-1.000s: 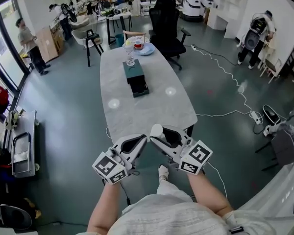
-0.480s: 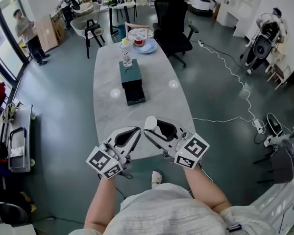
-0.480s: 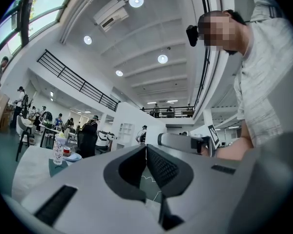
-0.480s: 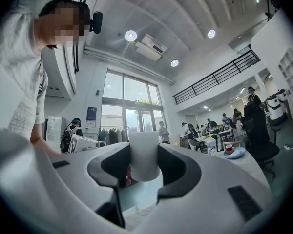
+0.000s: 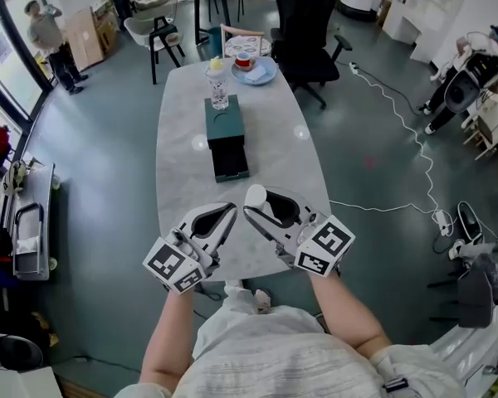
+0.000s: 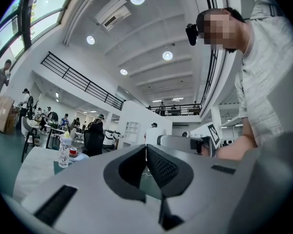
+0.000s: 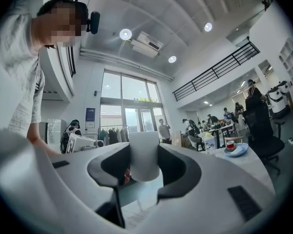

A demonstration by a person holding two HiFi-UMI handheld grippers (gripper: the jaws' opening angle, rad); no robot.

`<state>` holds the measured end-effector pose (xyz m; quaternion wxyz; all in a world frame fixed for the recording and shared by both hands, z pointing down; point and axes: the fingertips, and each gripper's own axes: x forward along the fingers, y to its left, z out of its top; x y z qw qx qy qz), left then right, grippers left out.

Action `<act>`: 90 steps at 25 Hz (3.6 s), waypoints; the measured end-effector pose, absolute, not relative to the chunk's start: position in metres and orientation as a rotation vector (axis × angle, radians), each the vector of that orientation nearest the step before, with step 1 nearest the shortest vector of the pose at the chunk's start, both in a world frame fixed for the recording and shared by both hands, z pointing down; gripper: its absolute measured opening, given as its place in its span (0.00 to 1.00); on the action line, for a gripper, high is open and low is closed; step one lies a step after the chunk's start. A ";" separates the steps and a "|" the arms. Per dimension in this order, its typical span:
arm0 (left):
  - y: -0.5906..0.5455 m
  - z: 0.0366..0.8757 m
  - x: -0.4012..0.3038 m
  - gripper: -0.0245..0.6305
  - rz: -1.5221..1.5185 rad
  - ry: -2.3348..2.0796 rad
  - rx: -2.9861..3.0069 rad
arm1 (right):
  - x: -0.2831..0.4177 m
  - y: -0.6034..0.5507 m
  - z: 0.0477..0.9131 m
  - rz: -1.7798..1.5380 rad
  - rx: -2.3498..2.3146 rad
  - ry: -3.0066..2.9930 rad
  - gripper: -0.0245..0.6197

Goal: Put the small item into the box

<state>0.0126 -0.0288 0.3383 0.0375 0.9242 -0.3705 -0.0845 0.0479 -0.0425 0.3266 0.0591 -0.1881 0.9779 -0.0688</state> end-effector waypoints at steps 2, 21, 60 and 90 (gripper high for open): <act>-0.046 0.345 0.005 0.07 -0.254 -1.140 2.825 | 0.041 -0.060 0.332 -0.218 -0.576 2.967 0.34; -0.205 0.390 -0.084 0.07 -0.257 -1.101 2.762 | -0.048 -0.215 0.384 -0.308 -0.697 3.053 0.34; -0.319 0.548 -0.112 0.07 -0.155 -1.252 2.477 | -0.074 -0.339 0.642 -0.600 -0.811 3.592 0.34; -0.320 0.526 -0.108 0.07 -0.182 -1.239 2.509 | -0.074 -0.337 0.605 -0.490 -0.904 3.539 0.39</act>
